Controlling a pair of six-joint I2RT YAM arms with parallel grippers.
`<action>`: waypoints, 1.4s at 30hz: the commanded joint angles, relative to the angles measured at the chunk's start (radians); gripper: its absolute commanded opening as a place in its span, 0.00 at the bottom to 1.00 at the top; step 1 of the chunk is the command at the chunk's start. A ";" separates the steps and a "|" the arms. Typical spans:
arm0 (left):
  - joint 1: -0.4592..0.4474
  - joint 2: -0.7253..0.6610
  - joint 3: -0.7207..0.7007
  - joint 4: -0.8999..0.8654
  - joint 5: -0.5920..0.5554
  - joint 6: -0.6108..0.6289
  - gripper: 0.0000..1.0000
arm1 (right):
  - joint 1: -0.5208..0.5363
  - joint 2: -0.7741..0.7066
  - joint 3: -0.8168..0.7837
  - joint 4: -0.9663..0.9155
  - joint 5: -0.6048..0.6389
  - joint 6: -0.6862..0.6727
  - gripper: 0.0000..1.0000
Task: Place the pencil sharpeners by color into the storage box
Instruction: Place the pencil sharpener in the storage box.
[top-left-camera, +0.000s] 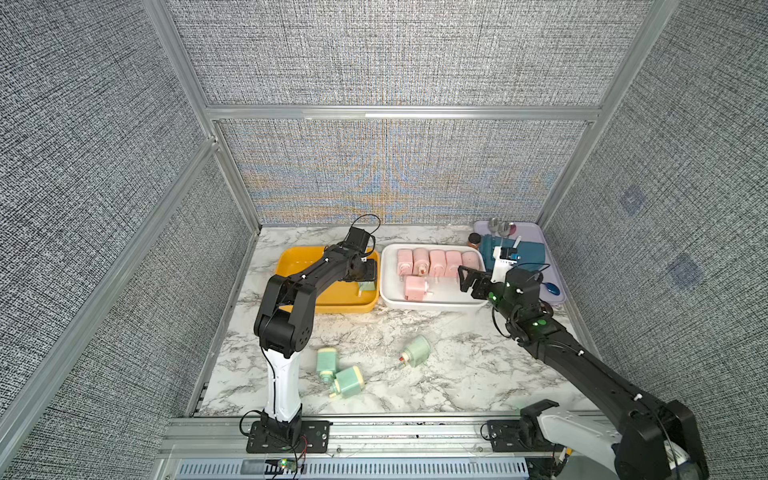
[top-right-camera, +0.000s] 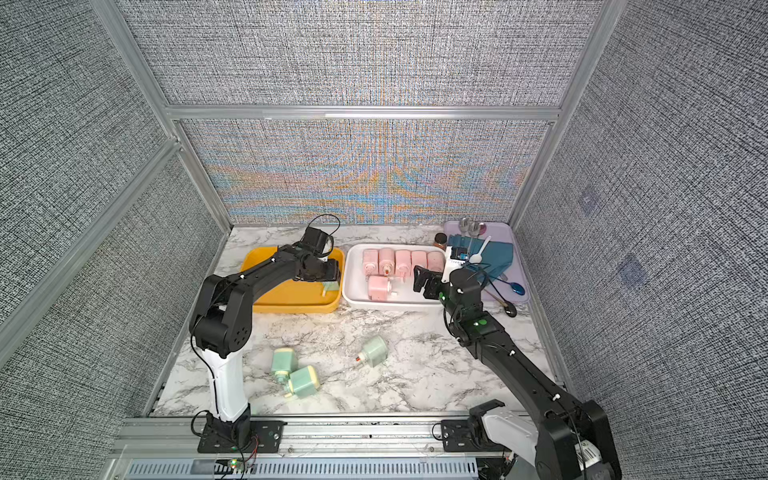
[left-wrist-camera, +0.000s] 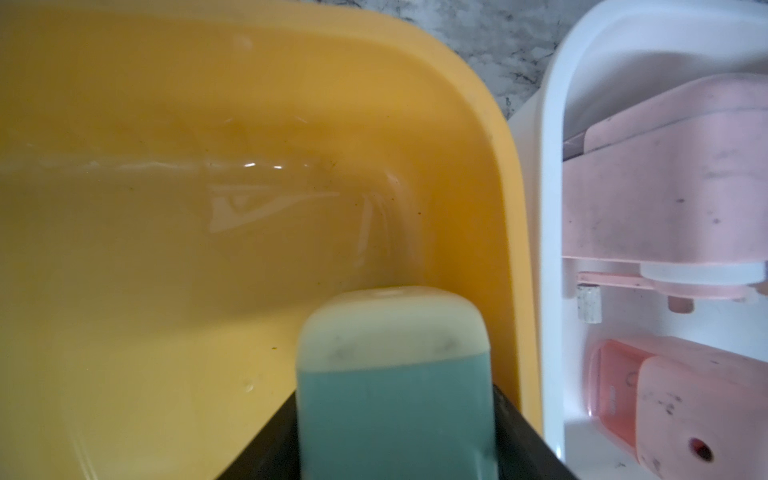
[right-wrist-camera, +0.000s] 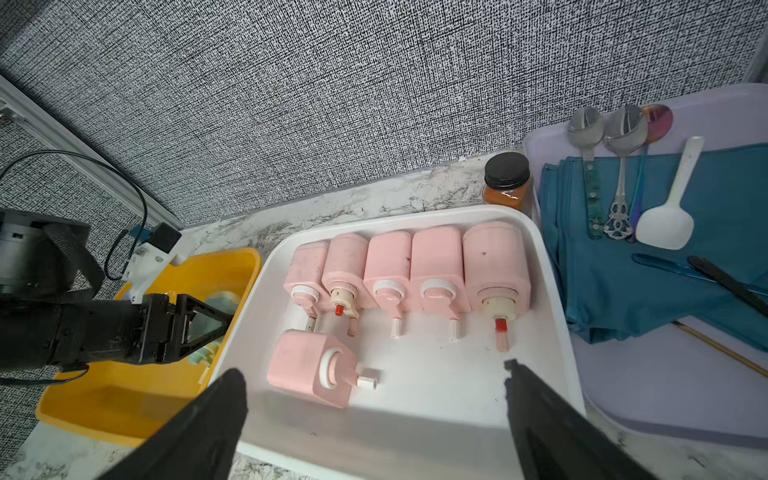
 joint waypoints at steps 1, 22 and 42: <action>-0.001 -0.009 0.007 -0.021 -0.004 0.000 0.71 | 0.000 0.000 0.014 -0.010 0.013 -0.001 0.99; -0.010 -0.158 -0.048 -0.003 -0.081 -0.032 0.99 | -0.002 -0.025 0.008 -0.090 0.040 -0.060 0.99; -0.208 -0.497 -0.264 0.011 -0.190 0.014 0.99 | -0.014 -0.172 -0.099 -0.116 0.053 0.003 0.99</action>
